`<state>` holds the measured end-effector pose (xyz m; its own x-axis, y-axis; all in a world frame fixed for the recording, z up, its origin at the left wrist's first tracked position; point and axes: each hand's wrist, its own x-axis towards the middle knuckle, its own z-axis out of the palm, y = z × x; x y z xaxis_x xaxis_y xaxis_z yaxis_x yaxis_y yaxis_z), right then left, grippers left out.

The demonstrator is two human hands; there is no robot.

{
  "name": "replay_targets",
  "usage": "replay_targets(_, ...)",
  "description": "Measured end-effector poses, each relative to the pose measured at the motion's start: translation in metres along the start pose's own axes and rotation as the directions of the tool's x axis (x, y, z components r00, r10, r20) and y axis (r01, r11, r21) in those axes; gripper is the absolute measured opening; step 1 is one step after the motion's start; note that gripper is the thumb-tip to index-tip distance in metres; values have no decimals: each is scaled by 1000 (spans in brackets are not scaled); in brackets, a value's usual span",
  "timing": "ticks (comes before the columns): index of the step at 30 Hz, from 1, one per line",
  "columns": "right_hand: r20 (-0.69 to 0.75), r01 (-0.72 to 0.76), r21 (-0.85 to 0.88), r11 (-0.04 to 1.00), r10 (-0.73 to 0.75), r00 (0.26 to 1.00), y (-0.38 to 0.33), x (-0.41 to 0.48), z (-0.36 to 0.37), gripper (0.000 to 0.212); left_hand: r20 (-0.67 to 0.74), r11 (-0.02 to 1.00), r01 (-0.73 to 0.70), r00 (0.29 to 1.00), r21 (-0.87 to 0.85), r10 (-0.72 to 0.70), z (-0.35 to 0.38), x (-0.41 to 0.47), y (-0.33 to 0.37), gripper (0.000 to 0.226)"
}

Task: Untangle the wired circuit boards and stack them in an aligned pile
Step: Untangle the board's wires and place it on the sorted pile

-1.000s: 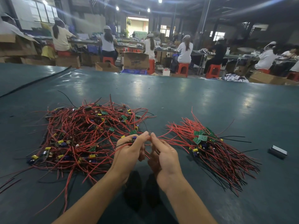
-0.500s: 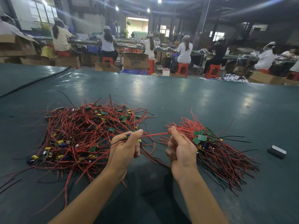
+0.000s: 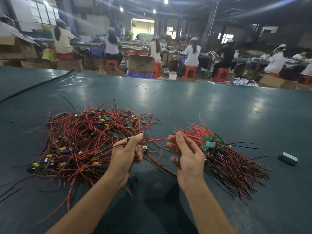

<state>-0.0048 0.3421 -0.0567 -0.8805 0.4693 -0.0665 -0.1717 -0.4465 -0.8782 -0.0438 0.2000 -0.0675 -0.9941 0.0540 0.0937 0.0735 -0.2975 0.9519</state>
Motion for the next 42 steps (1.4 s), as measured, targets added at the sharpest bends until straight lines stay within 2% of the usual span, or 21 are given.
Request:
replay_targets(7, -58, -75, 103, 992, 81, 995, -3, 3, -3, 3, 29, 998, -25, 999, 50, 24, 4, -2, -3, 58)
replay_targets(16, 41, -99, 134, 986, 94, 995, -7, 1, -3, 11, 2, 1000, 20, 1000, 10, -20, -1, -1, 3, 57)
replay_targets(27, 51, -90, 204, 975, 81, 995, -11, 4, -5, 16, 36, 999, -32, 999, 39, 31, 1, -1, 5, 58)
replay_targets(32, 94, -82, 195, 977, 64, 993, -12, 5, -7, 16, 32, 999, -13, 999, 29, 12, -1, -1, 6, 55)
replay_targets(37, 55, -64, 165, 984, 55, 997, -11, 5, -7, 8, 74, 997, -38, 997, 64, 33, 1, -1, 4, 48)
replay_targets(40, 58, -92, 121, 988, 86, 995, -6, -1, 0, 25, 135, 994, -61, 990, 89, 48, 6, -6, 3, 47)
replay_targets(42, 82, -125, 66, 990, 119, 989, 0, -6, 6, 21, 181, 992, -73, 982, 104, 53, 9, -9, 3, 54)
